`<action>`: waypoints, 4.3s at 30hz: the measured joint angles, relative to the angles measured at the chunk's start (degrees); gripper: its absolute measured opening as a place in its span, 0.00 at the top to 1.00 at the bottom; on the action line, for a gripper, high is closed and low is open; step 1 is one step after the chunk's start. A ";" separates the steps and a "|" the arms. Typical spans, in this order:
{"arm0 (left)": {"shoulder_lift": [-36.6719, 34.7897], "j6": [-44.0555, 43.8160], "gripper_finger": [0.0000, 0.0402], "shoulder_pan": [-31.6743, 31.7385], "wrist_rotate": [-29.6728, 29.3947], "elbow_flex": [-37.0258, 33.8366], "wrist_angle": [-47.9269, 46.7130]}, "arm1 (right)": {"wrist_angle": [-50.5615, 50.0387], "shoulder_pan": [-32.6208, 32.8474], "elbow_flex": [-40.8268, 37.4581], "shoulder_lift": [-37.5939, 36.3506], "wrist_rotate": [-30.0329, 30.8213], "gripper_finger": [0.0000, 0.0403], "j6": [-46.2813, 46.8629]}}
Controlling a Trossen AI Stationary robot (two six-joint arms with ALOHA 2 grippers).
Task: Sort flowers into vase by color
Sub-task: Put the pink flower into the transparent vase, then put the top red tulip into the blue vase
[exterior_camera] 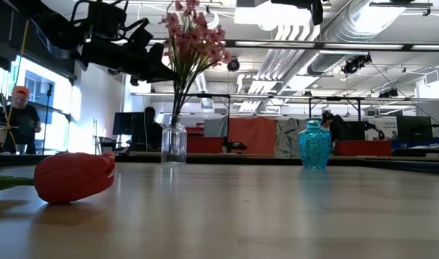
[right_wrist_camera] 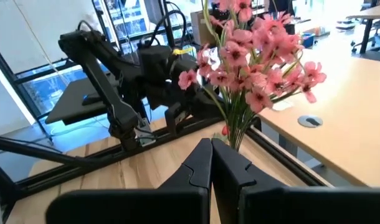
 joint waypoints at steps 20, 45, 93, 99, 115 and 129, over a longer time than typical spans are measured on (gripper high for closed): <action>0.02 -0.18 1.00 -0.02 -4.86 -6.49 0.54 | 0.06 -0.15 0.00 0.00 1.15 1.00 -1.02; -7.15 -0.83 0.53 0.02 -6.58 -6.74 -8.70 | 2.05 -0.14 0.00 0.00 0.93 1.00 0.03; -0.22 -54.24 0.48 -1.02 -23.46 -11.43 -43.48 | -1.93 -0.15 -0.01 0.02 1.00 1.00 -4.94; 4.24 -50.77 0.49 1.07 -23.17 -10.43 -39.50 | -3.61 -0.15 -0.02 0.02 0.97 1.00 -4.94; 7.17 -39.77 0.88 1.57 -18.81 -4.88 -40.85 | -4.82 -0.15 0.00 0.02 0.97 1.00 -4.94; -0.79 -40.40 0.80 1.01 -19.51 -4.88 -41.70 | -6.47 -0.15 0.00 0.02 0.97 1.00 -4.47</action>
